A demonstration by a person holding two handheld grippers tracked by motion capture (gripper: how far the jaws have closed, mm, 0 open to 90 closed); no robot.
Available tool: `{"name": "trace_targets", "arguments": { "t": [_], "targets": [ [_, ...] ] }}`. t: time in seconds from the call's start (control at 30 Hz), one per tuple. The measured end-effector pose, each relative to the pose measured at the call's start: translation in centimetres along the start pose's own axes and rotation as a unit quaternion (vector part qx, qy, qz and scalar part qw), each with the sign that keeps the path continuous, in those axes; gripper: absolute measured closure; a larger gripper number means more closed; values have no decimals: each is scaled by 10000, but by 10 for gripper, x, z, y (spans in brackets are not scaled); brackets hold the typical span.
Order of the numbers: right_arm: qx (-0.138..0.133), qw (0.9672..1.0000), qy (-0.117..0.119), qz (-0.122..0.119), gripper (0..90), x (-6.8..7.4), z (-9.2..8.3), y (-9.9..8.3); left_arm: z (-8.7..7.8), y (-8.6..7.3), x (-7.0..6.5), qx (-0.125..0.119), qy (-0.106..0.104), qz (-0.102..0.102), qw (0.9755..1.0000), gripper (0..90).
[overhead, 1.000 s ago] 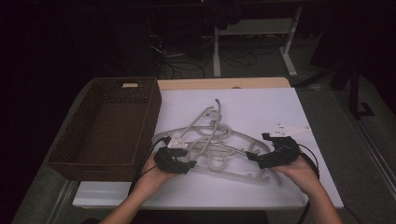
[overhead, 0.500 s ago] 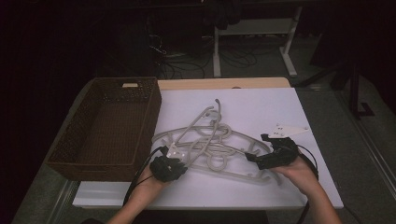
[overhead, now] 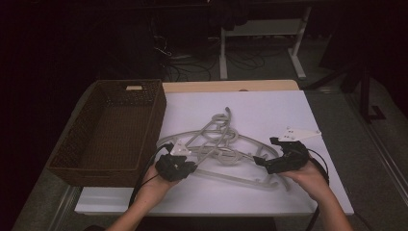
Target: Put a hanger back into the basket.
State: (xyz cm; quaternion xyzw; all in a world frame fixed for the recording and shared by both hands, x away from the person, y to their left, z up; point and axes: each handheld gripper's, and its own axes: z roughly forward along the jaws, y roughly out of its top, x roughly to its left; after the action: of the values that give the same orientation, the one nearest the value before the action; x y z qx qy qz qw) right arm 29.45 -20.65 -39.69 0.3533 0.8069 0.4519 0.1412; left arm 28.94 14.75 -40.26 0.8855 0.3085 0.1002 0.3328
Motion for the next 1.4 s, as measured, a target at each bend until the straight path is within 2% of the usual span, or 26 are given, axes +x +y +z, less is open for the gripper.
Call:
{"name": "trace_targets", "arguments": {
  "t": [0.2, 0.4, 0.63, 0.7, 0.77, 0.83, 0.9, 0.97, 1.03, 1.1, 1.23, 1.3, 1.4],
  "targets": [
    [-71, 10000, -25, 38, 59, -1, -4, 1, 12, 22, 0, -101, -75, -118, 9999, 821],
    [-145, 9999, -65, 43, 59, -4, -8, 2, 38, 45, -13, -80, -196, -108, 9997, 820],
    [-229, 9997, -97, 63, 59, -6, -14, 3, 72, 49, -26, 187, -361, -12, 9992, 803],
    [-228, 9997, -90, 63, 59, -6, -14, 3, 75, 49, -27, 201, -385, -6, 9991, 762],
    [-227, 9997, -86, 62, 59, -6, -14, 3, 74, 51, -25, 192, -414, 9, 9990, 634],
    [-231, 9997, -87, 60, 59, -6, -14, 3, 67, 56, -20, 43, -439, 49, 9990, 579],
    [-234, 9997, -86, 71, 59, -6, -14, 3, 59, 68, -11, -52, -390, 60, 9992, 567],
    [-229, 9997, -85, 70, 59, -6, -13, 3, 54, 87, 2, -128, -263, 111, 9995, 557],
    [-231, 9997, -73, 68, 59, -6, -13, 3, 58, 106, 15, -104, -119, 193, 9997, 557],
    [-224, 9997, -65, 69, 59, -6, -12, 3, 70, 123, 27, -30, -84, 219, 9997, 556],
    [-255, 9996, -50, 92, 59, -6, -13, 3, 112, 153, 53, 185, 121, 138, 9997, 558],
    [-271, 9996, -38, 100, 59, -7, -14, 3, 133, 163, 63, 323, 234, 125, 9991, 562],
    [-288, 9995, -7, 97, 59, -7, -14, 2, 159, 171, 73, 530, 226, 0, 9983, 577]
  ]
}}
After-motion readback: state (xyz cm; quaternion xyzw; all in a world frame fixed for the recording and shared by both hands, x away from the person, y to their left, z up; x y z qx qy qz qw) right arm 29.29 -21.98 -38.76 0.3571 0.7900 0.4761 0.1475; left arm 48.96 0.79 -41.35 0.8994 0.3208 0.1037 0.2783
